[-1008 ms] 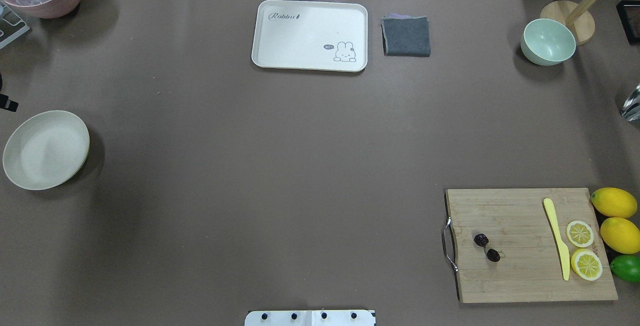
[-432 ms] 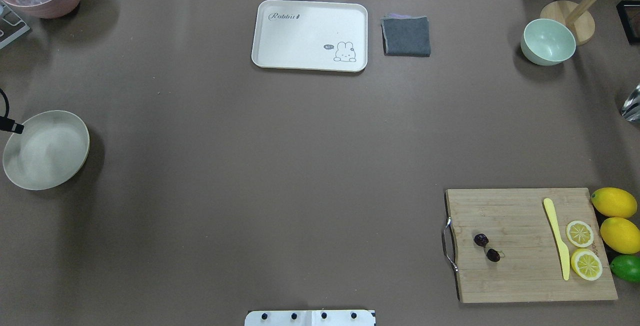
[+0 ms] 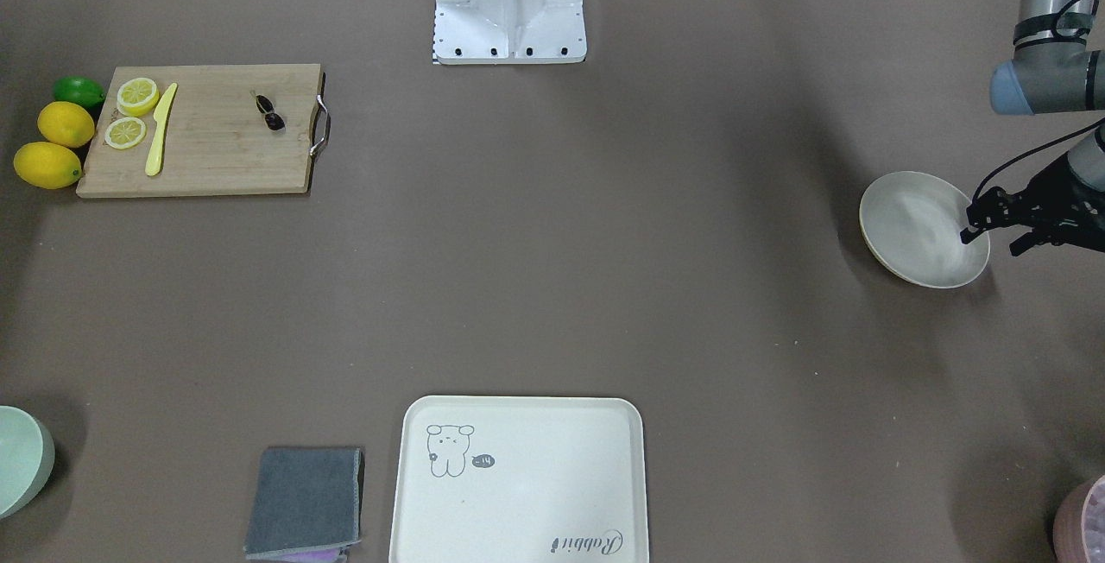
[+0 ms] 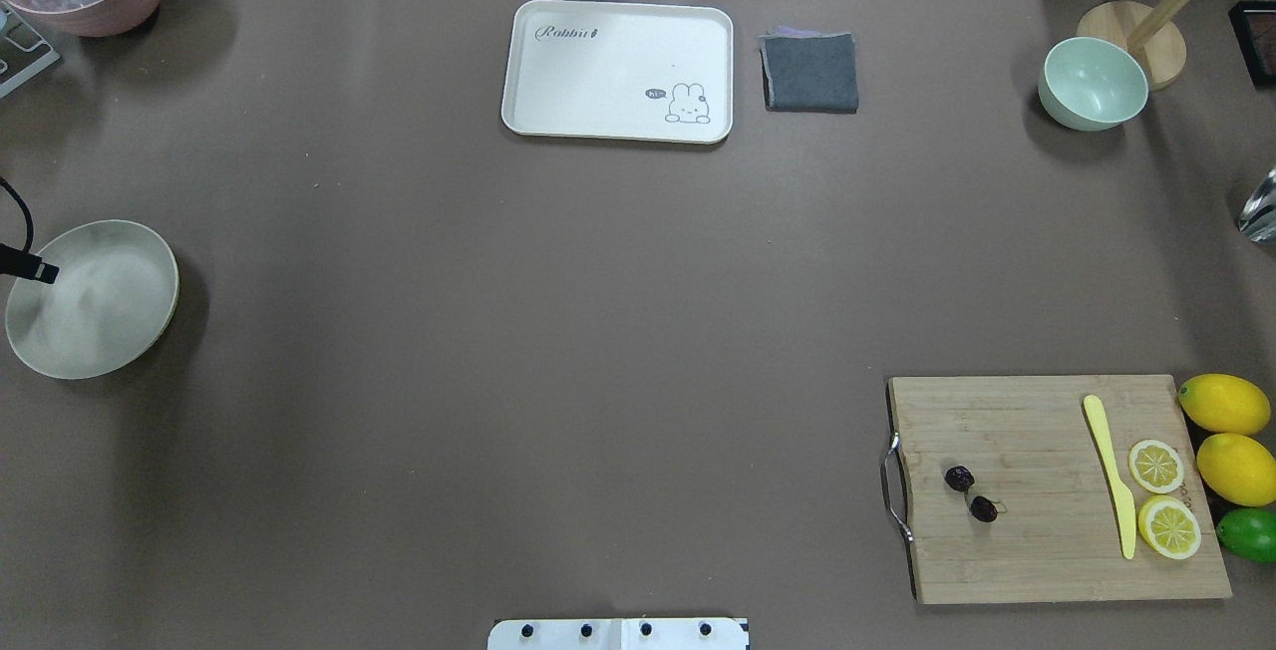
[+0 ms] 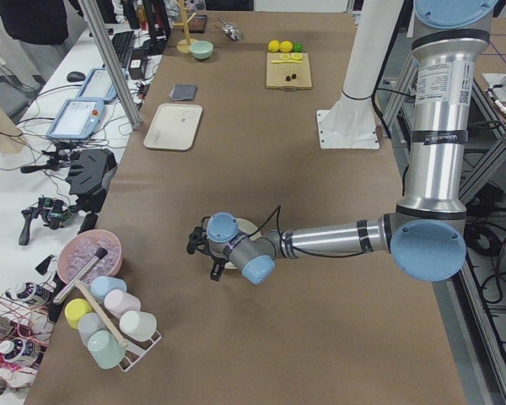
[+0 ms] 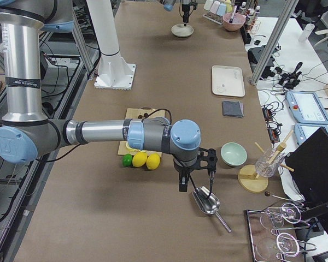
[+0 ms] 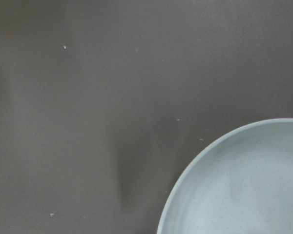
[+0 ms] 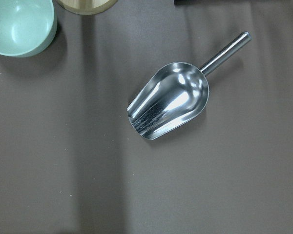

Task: Place red cherry on plate
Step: 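Grasp the rim of the pale green plate with the left gripper, then slide the plate with the left gripper to the table centre beside the tray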

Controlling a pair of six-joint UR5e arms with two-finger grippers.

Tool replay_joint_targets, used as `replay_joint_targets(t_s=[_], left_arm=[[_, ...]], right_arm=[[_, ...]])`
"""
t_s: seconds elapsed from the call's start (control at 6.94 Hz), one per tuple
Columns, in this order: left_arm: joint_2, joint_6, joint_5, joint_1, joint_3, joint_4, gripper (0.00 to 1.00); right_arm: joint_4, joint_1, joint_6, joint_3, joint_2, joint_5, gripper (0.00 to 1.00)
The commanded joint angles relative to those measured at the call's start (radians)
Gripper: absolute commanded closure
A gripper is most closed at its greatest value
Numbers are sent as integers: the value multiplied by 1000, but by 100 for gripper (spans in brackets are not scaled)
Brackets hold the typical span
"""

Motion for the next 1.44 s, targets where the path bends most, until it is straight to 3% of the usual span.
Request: replay_joint_targets(t_s=[0.0, 0.29, 0.43, 0.72, 1.01, 1.15, 1.3], left_arm=[[2, 1, 0, 16, 0, 0, 54], [2, 1, -3, 18, -4, 0, 90], [0, 3, -15, 18, 2, 1, 97], [-18, -12, -132, -34, -3, 19, 100], [-165, -14, -225, -133, -12, 218, 100], [-229, -23, -226, -143, -14, 292, 100], [-298, -198, -224, -137, -21, 293, 100]], right_arm=[[-1, 0, -1, 1, 1, 0, 0], [0, 2, -1, 4, -1, 0, 0], [0, 2, -1, 4, -1, 0, 0], [0, 3, 0, 4, -2, 3, 0], [0, 3, -3, 4, -2, 9, 0], [0, 3, -6, 4, -1, 11, 0], [0, 3, -4, 5, -1, 14, 0]])
